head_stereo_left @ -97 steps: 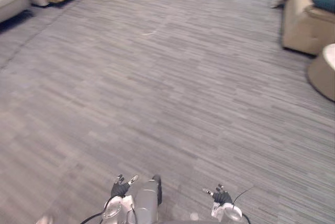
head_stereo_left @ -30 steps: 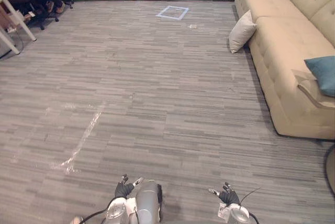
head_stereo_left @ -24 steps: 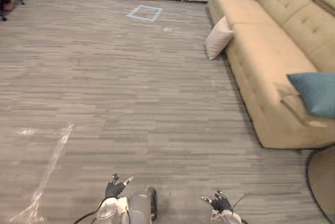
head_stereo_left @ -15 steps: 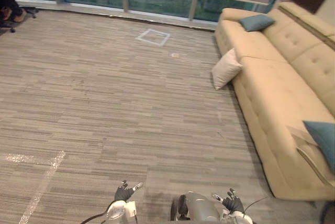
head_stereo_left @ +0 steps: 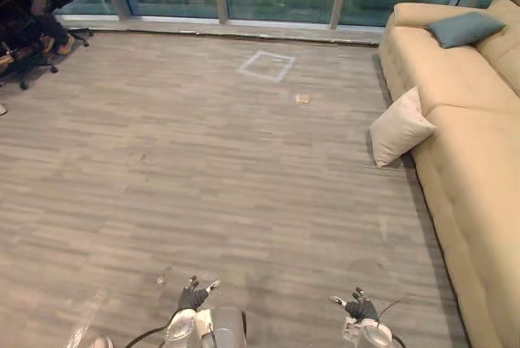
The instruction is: Pick up cushions and gather them together orderly.
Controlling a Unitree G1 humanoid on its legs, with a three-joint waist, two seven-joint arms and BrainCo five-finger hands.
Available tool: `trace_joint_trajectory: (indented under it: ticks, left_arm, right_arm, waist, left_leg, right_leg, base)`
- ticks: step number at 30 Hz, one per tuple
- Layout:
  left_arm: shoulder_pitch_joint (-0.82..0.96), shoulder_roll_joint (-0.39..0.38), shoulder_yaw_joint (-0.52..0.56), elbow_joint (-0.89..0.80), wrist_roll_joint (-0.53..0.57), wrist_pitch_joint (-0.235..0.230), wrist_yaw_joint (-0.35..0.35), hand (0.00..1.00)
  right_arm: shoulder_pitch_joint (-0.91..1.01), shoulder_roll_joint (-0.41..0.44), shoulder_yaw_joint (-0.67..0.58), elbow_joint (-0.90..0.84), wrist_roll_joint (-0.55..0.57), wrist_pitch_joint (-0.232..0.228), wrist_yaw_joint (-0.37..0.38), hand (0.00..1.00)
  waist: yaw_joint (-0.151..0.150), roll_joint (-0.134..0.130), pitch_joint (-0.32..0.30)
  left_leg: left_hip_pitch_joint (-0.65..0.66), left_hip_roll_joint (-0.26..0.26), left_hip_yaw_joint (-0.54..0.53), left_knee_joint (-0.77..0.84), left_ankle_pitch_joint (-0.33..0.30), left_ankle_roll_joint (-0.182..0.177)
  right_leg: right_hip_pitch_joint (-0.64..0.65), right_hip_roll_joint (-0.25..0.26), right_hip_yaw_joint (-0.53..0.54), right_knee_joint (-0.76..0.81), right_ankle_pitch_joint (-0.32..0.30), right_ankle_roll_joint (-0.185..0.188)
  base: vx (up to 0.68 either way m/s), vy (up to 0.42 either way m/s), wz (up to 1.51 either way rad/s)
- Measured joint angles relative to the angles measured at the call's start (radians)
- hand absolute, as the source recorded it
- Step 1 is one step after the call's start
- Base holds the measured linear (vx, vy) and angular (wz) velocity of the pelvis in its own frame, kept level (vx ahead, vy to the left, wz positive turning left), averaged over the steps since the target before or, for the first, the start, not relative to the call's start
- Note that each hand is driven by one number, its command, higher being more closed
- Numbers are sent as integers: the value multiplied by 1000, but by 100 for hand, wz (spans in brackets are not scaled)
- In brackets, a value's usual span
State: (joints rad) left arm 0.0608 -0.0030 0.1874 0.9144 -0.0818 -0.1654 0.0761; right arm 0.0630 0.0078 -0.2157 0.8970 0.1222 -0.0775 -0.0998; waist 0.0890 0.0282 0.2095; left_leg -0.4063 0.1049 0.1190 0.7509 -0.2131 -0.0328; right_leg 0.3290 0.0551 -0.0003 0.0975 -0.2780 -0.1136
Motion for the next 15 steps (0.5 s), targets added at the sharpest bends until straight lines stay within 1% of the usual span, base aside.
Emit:
trace_joint_trajectory:
  ticks: [1, 2, 3, 4, 5, 6, 7, 8, 9, 10, 11, 12, 13, 14, 15]
  left_arm:
    - [1, -4, -2, 0, -1, -5, 0, 0]
    - [1, -2, -11, -1, -3, -5, 3, 0]
    - [7, -2, -18, -4, -7, -6, 3, 0]
    - [12, 4, -18, -8, -5, -5, 1, 0]
    - [14, 32, -16, -5, -2, -5, -3, 0]
    - [1, 57, -12, 12, 3, -2, -2, 0]
    - [-5, 62, -11, 22, 3, -2, -1, 0]
    - [-13, 64, -11, 38, 4, 3, 2, 0]
    - [-20, 65, -11, 54, 7, 8, 5, 0]
    - [-25, 62, -11, 62, 16, 15, 8, 0]
    - [-27, 53, -13, 67, 22, 20, 9, 0]
    - [-27, 44, -21, 68, 22, 21, 9, 0]
    - [-27, 40, -38, 68, 22, 21, 8, 0]
    - [-31, 36, -59, 72, 23, 19, 6, 0]
    - [-35, 33, -64, 79, 23, 20, 5, 0]
  right_arm:
    - [4, 7, -1, 2, -1, 3, -1, 0]
    - [7, 10, -4, 24, -3, 8, -4, 0]
    - [16, 10, -10, 28, -5, 9, -6, 0]
    - [17, 16, -9, 29, -6, 10, -8, 0]
    - [25, 36, -3, 30, -5, 10, -12, 0]
    - [40, 52, 7, 31, -6, 8, -11, 0]
    - [46, 53, 11, 32, -6, 9, -11, 0]
    - [53, 52, 20, 31, -6, 8, -11, 0]
    - [58, 40, 20, 21, -6, 0, -8, 0]
    - [58, 30, 17, 18, -5, -6, -8, 0]
    - [61, 17, 9, 14, -6, -14, -9, 0]
    - [71, 9, 3, 11, -6, -19, -10, 0]
    - [80, 9, 3, 8, -5, -22, -10, 0]
    - [85, 6, -3, -1, -3, -30, -13, 0]
    - [85, 1, -10, -5, -3, -31, -13, 0]
  waist:
    - [4, 1, 0]
    - [8, 6, -4]
    - [19, 5, -18]
    - [29, -8, -33]
    - [27, -62, -51]
    - [19, -111, -63]
    - [19, -122, -63]
    - [16, -123, -62]
    - [6, -117, -57]
    - [1, -112, -50]
    - [-8, -90, -36]
    - [-27, -79, -37]
    - [-36, -71, -37]
    - [-39, -69, -33]
    - [-40, -69, -33]
  left_leg:
    - [-7, -11, 9, -126, 19, -1]
    - [3, -22, 10, -299, 64, 3]
    - [5, -24, 11, -359, 109, 33]
    - [13, -34, 13, -342, 176, 51]
    - [28, -59, 48, -321, 203, 70]
    - [61, -88, 75, -313, 157, 78]
    - [82, -100, 83, -310, 134, 83]
    - [118, -114, 84, -309, 97, 90]
    - [170, -133, 82, -317, 60, 94]
    - [229, -145, 82, -333, 37, 96]
    - [322, -162, 69, -375, 12, 98]
    - [398, -168, 50, -420, -2, 101]
    - [437, -169, 31, -449, -9, 102]
    - [506, -168, 14, -495, -12, 100]
    - [556, -166, 3, -533, -19, 93]
  right_leg:
    - [22, -5, 19, -2, -13, 8]
    - [49, -3, 44, 3, -22, 22]
    - [74, -4, 70, 15, -36, 45]
    - [85, -19, 96, 30, -46, 56]
    - [63, -62, 115, 111, -56, 76]
    - [-6, -96, 137, 299, -41, 109]
    - [-57, -100, 147, 426, -6, 161]
    - [-144, -101, 159, 618, 85, 241]
    - [-223, -99, 166, 791, 119, 279]
    - [-271, -100, 153, 894, 119, 279]
    - [-336, -98, 113, 978, 97, 280]
    - [-394, -97, 57, 1001, 68, 267]
    - [-439, -98, 3, 989, 47, 256]
    - [-497, -105, -67, 921, 14, 213]
    - [-546, -107, -113, 828, -1, 199]
  base:
    - [624, 193, -61]
    - [664, 249, -62]
    - [687, 275, -77]
    - [749, 315, -82]
    - [766, 295, -65]
    - [762, 292, -43]
    - [835, 347, -23]
    - [648, 304, -12]
    - [607, 299, -5]
    - [529, 251, 8]
    - [605, 254, 33]
    - [571, 216, 55]
    - [468, 121, 66]
    - [369, 73, 53]
    - [497, 67, 36]
